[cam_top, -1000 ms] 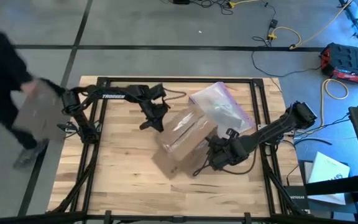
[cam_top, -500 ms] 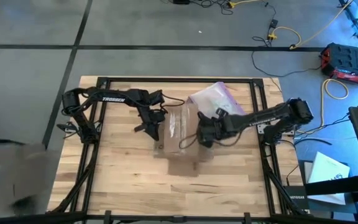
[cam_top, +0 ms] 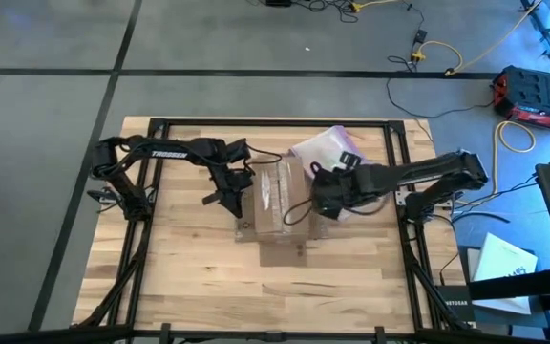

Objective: Unpack boxes
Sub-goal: Break down the cardboard box using a cutter until it is fully flat

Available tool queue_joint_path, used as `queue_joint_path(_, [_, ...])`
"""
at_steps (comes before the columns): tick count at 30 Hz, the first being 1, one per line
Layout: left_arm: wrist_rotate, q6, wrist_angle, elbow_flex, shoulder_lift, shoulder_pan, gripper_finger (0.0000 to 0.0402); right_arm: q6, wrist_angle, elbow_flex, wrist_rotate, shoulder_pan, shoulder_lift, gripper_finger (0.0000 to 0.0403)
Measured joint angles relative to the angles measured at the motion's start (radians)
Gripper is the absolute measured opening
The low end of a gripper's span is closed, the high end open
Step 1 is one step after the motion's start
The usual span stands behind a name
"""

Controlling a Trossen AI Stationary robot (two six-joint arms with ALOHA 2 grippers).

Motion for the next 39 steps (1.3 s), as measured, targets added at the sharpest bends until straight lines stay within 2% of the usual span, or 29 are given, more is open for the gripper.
queue_joint_path(2, [0.000, -0.002, 0.020, 0.000, -0.027, 0.000, 0.0000, 0.031, -0.038, 0.095, -0.062, 0.035, -0.007, 0.0055])
queue_joint_path(6, [-0.015, -0.042, 0.102, 0.000, -0.092, 0.002, 0.0000, 0.102, -0.053, 0.263, -0.279, 0.090, 0.027, 0.0055])
queue_joint_path(13, [-0.146, -0.159, 0.378, 0.000, -0.155, -0.021, 0.0000, 0.133, -0.069, 0.379, -0.411, 0.174, 0.205, 0.0055])
queue_joint_path(17, [-0.198, -0.191, 0.494, 0.000, -0.143, -0.054, 0.0000, 0.109, -0.088, 0.414, -0.392, 0.229, 0.289, 0.0055])
queue_joint_path(21, [-0.275, -0.171, 0.512, -0.001, -0.117, -0.088, 0.0000, 0.105, -0.079, 0.426, -0.397, 0.249, 0.334, 0.0055])
queue_joint_path(29, [-0.294, -0.145, 0.524, 0.000, 0.016, -0.145, 0.0000, 0.004, -0.077, 0.425, -0.298, 0.230, 0.388, 0.0055])
queue_joint_path(35, [-0.292, -0.111, 0.553, 0.003, 0.067, -0.177, 0.0000, -0.022, -0.067, 0.425, -0.333, 0.213, 0.389, 0.0055])
queue_joint_path(39, [-0.289, -0.129, 0.577, 0.002, 0.068, -0.178, 0.0000, -0.030, -0.054, 0.425, -0.415, 0.219, 0.389, 0.0055])
